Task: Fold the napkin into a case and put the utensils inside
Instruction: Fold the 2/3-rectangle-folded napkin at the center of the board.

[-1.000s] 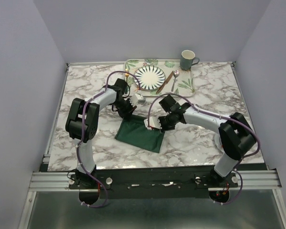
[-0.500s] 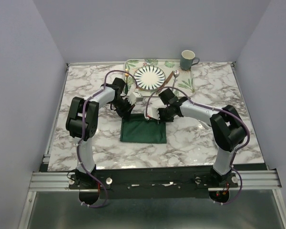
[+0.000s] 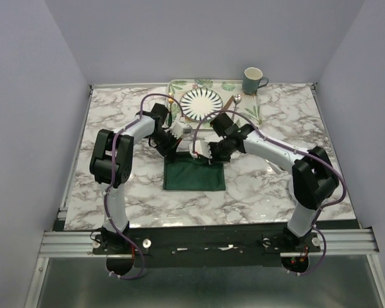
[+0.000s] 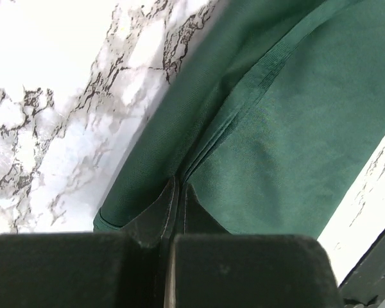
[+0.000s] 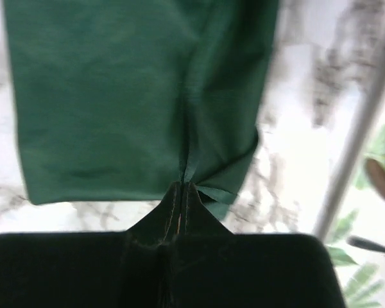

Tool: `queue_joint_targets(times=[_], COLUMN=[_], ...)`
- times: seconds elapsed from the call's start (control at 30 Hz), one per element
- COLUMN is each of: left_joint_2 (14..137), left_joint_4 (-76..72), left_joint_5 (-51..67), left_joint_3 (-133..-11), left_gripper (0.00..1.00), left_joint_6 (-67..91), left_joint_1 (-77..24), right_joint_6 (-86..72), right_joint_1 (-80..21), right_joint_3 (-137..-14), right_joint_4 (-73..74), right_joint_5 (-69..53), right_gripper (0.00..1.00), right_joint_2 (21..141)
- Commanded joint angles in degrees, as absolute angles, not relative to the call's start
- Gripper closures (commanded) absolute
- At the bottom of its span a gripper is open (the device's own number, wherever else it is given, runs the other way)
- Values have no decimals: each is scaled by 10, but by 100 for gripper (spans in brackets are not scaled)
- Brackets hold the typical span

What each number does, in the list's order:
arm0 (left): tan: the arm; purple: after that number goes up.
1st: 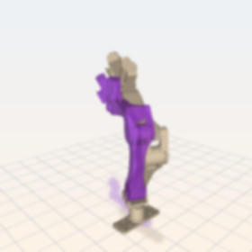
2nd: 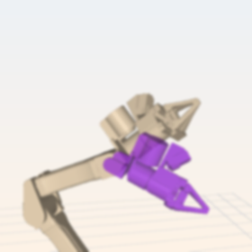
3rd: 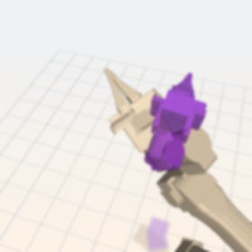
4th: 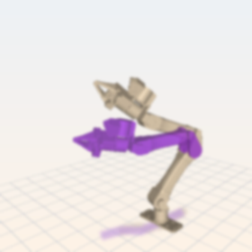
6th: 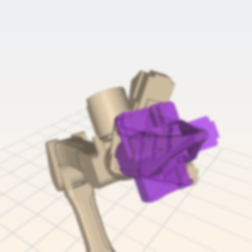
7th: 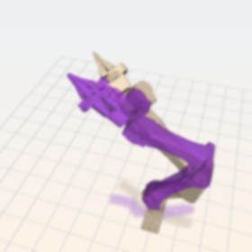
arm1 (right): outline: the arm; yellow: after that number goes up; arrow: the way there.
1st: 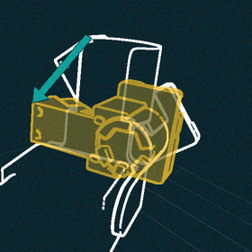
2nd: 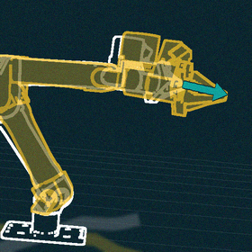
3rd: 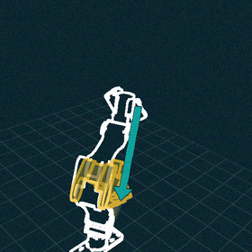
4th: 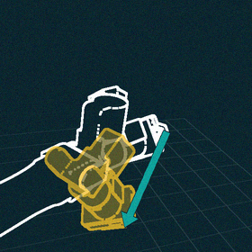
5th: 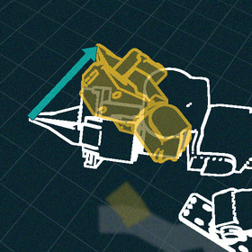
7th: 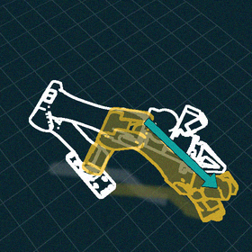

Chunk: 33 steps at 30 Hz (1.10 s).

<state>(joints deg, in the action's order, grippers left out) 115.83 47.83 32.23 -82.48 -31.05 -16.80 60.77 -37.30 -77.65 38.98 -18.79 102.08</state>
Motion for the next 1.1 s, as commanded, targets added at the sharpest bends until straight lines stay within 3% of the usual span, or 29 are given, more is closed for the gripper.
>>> queue_joint_targets(times=[0.0,0.23,0.63,1.07], left_joint_2=[1173,1169,1093,1070], left_joint_4=[475,478,499,497], left_joint_5=[319,319,330,337], left_joint_3=[-804,-801,-802,-780], left_gripper=[100,100,100,100], left_joint_6=[-293,-301,-379,-355], left_joint_1=[-159,-154,-152,-172], right_joint_6=[593,596,575,622], right_joint_1=[-399,-395,-356,-330], right_joint_3=[-682,-652,-729,-756], right_joint_4=[382,320,375,377], right_joint_5=[-179,-127,-183,-149], right_gripper=[99,99,99,99], right_joint_2=[1023,1069,1014,1062])
